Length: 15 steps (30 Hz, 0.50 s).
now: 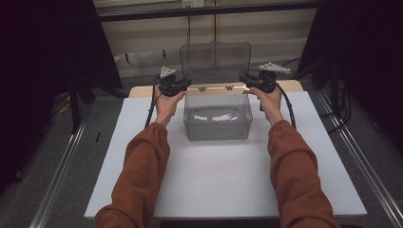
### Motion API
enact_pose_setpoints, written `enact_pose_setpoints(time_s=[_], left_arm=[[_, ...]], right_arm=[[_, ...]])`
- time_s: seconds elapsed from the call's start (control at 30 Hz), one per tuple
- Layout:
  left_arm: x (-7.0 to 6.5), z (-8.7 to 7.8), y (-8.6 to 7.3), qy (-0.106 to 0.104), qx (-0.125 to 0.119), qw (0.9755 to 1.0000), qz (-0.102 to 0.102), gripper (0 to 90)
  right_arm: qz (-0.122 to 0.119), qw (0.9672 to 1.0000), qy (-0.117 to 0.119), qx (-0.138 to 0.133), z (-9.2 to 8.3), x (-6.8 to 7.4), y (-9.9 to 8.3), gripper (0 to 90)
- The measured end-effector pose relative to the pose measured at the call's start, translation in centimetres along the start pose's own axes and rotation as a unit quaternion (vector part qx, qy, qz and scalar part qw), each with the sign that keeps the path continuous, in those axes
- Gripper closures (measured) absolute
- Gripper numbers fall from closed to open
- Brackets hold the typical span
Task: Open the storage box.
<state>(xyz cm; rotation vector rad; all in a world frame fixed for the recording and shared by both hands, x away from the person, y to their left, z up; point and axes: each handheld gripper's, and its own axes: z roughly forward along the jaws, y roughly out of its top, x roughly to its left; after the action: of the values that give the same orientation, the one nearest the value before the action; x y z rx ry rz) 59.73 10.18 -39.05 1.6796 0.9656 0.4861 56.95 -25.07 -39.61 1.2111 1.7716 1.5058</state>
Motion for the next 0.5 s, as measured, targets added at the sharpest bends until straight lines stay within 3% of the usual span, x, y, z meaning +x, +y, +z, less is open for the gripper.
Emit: enact_pose_setpoints(time_s=[0.3, 0.5], left_arm=[[0.32, 0.46, 0.28, 0.0, 0.018, 0.9998, 0.001, 72.2], [0.57, 0.61, 0.39, -0.001, 0.028, 0.9996, -0.004, 71.8]], right_arm=[[0.014, 0.9998, -0.008, 0.012, 0.23, -0.16, 0.06, 71.6], [0.011, 0.9995, -0.013, 0.025, 0.52, -0.34, -0.56, 73.3]])
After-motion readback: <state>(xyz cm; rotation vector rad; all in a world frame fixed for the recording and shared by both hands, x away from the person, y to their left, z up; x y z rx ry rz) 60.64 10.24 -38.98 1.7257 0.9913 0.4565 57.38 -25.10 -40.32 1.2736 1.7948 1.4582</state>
